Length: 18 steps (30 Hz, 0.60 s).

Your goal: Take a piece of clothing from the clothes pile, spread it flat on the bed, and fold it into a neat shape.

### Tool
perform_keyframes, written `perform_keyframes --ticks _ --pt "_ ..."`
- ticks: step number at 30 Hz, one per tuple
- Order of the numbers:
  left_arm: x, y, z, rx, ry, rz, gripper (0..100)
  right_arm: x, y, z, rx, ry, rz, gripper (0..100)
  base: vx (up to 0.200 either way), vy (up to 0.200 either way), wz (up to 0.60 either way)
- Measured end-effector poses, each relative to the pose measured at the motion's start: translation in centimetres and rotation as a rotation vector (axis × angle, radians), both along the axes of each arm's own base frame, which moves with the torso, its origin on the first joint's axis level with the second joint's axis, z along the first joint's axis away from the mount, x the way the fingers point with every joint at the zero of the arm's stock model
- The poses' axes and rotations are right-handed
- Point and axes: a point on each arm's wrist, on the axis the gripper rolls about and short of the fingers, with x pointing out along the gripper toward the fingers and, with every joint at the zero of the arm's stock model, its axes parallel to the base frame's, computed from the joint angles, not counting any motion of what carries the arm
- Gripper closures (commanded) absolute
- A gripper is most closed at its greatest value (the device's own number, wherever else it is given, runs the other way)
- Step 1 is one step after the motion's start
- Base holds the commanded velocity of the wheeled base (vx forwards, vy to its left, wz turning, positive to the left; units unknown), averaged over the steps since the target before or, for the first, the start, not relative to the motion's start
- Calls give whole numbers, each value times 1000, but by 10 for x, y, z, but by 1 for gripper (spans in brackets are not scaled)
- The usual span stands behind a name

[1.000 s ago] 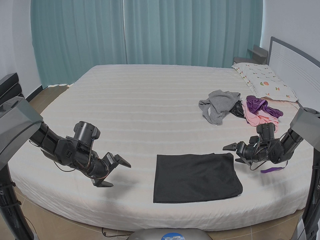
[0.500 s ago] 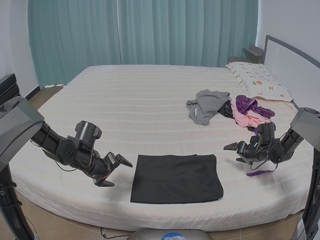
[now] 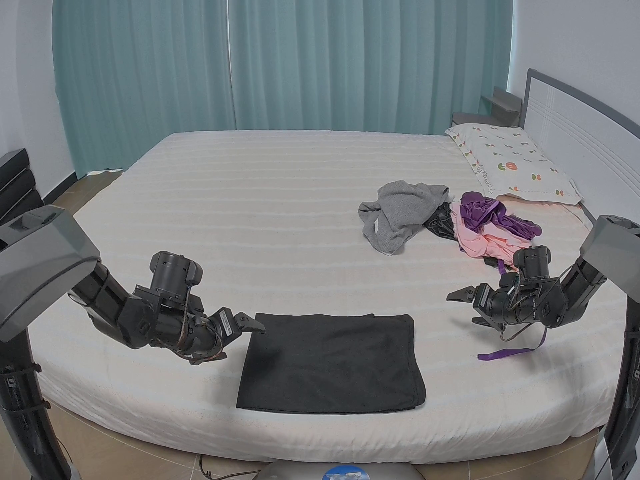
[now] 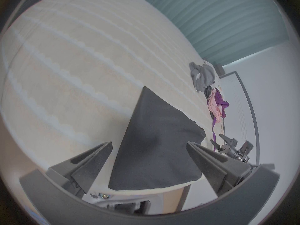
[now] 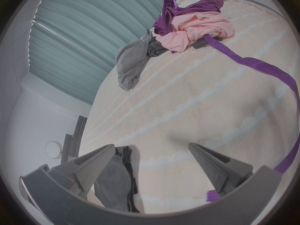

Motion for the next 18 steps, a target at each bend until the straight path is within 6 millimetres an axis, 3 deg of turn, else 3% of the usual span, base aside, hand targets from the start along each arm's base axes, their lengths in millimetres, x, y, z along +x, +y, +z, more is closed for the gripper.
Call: perform_keyframes --ticks 6,18 --pt "1 -1 -19 54 -122 -51 0 0 1 -1 -1 2 3 0 0 0 0" --pt "3 -16 -49 163 -104 -61 0 0 2 -2 -2 5 7 0 0 0 0"
